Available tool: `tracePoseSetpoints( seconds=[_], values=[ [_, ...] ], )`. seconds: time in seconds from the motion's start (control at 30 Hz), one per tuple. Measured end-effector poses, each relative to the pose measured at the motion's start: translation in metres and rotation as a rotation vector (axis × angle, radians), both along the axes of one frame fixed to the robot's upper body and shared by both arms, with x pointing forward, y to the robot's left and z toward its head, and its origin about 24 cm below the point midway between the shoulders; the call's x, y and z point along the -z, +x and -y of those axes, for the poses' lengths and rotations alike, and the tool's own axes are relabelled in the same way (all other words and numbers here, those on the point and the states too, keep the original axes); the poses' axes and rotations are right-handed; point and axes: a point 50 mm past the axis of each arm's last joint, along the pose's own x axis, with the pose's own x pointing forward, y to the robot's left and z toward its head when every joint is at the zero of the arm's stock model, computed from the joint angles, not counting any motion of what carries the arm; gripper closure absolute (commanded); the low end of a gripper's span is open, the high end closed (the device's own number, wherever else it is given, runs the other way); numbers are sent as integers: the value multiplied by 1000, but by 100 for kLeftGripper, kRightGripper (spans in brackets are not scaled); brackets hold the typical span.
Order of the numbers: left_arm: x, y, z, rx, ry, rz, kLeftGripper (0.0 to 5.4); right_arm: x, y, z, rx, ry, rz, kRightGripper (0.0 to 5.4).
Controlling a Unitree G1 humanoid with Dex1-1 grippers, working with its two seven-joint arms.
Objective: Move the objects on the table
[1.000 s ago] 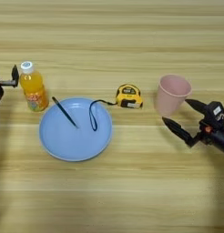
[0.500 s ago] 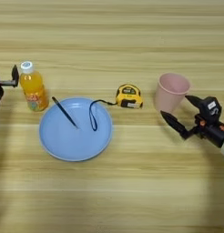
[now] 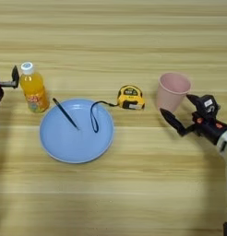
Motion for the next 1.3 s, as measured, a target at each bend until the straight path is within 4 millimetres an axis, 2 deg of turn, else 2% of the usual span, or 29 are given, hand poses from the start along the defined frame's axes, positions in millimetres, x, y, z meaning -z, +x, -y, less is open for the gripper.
tracePoseSetpoints(
  seconds=[0.27, 0.7, 1.23, 1.3],
  values=[
    [0, 0, 0, 0, 0, 1, 0, 2, 12, -11, 39, 16, 8, 2],
    [0, 0, 0, -1, 0, 1, 0, -2, 25, -17, 134, 25, 17, 2],
    [0, 0, 1, -1, -2, 2, 0, 2, 43, -50, 164, 127, -27, 2],
    [0, 0, 1, -2, -2, 2, 0, 5, 43, -50, 178, 131, -38, 27]
  ],
)
